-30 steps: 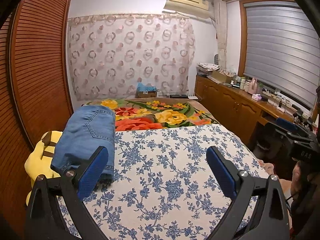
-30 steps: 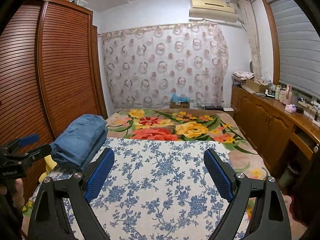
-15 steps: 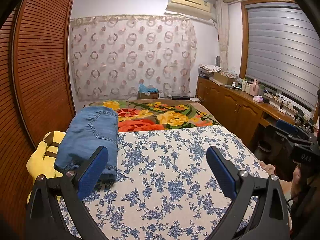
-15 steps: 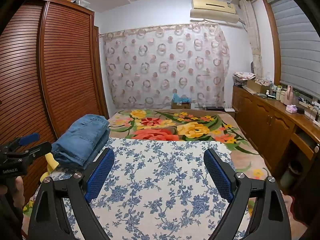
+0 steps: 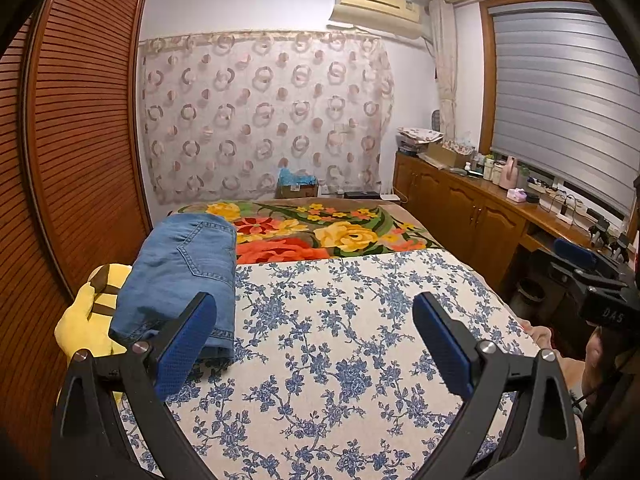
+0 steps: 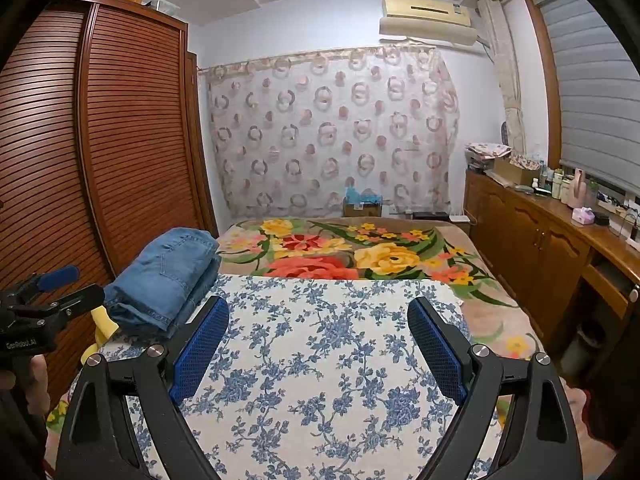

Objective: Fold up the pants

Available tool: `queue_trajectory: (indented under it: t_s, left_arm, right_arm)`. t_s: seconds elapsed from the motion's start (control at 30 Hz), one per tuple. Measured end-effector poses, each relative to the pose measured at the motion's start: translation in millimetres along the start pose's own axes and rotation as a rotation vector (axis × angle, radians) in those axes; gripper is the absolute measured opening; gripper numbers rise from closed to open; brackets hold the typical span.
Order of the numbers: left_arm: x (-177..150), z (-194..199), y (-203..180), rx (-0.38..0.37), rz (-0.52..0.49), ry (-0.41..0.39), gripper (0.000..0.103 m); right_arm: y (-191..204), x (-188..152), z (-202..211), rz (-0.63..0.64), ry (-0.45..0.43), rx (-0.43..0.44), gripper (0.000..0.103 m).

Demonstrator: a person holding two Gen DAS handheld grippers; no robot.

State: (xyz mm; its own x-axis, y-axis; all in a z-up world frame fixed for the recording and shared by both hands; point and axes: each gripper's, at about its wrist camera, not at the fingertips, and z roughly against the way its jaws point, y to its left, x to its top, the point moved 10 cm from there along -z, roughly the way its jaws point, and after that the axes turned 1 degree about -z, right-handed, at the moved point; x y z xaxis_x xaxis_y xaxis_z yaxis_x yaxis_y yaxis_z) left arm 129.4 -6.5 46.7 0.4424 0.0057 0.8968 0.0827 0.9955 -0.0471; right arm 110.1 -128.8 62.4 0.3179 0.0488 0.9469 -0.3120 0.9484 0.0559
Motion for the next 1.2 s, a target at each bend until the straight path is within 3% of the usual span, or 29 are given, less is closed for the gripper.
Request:
queue_trajectory:
  t_s: [1.2]
  left_arm:
    - [-1.8,-0.7,-1.2,0.0,-0.003,-0.001,0.099]
  right_arm:
    - [6.8,-0.9,0.8,-0.002,-0.016,-0.011,0.092]
